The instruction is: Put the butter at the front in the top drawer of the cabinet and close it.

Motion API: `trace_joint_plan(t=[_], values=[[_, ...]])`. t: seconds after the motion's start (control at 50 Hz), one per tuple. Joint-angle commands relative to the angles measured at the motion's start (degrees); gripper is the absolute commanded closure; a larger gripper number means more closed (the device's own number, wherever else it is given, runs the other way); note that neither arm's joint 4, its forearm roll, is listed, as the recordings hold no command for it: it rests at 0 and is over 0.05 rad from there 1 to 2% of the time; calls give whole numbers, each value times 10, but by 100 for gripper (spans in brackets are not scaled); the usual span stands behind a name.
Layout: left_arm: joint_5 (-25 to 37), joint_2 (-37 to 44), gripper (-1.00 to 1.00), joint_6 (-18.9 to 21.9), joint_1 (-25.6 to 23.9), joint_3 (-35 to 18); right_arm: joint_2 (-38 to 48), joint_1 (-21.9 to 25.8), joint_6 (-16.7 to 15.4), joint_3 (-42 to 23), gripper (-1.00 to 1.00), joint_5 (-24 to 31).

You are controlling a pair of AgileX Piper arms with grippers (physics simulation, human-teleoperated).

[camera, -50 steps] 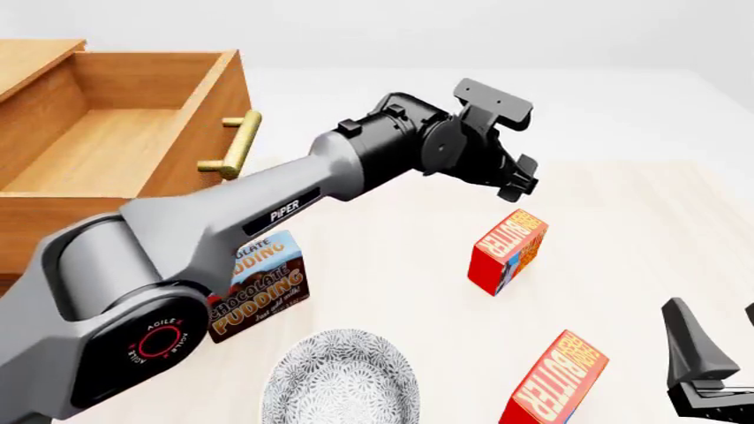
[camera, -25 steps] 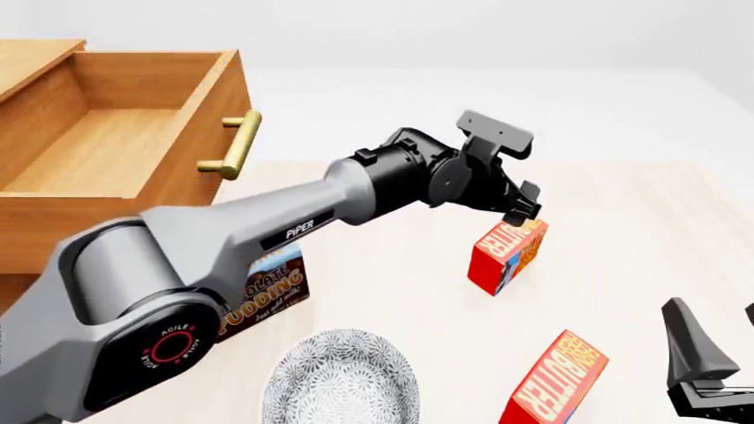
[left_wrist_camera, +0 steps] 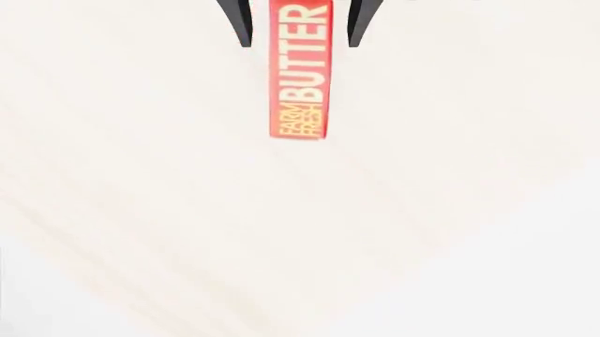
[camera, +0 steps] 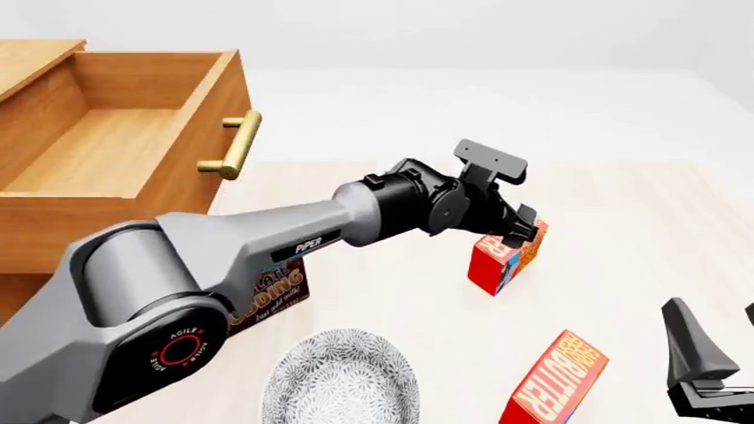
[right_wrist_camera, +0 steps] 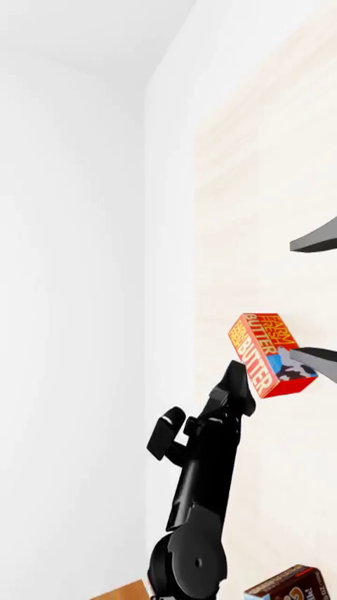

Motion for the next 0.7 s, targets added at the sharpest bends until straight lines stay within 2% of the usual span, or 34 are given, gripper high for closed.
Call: trace_joint_plan(t=[0.02, 0.4, 0.7], values=[[-29, 8, -100, -17, -4, 26, -5, 0, 0, 1, -100, 3], [-70, 33, -100, -38, -9, 52, -5, 0, 0, 1, -100, 3], [-82, 47, -100, -39, 0, 56, -4, 0, 0, 1, -100, 3]])
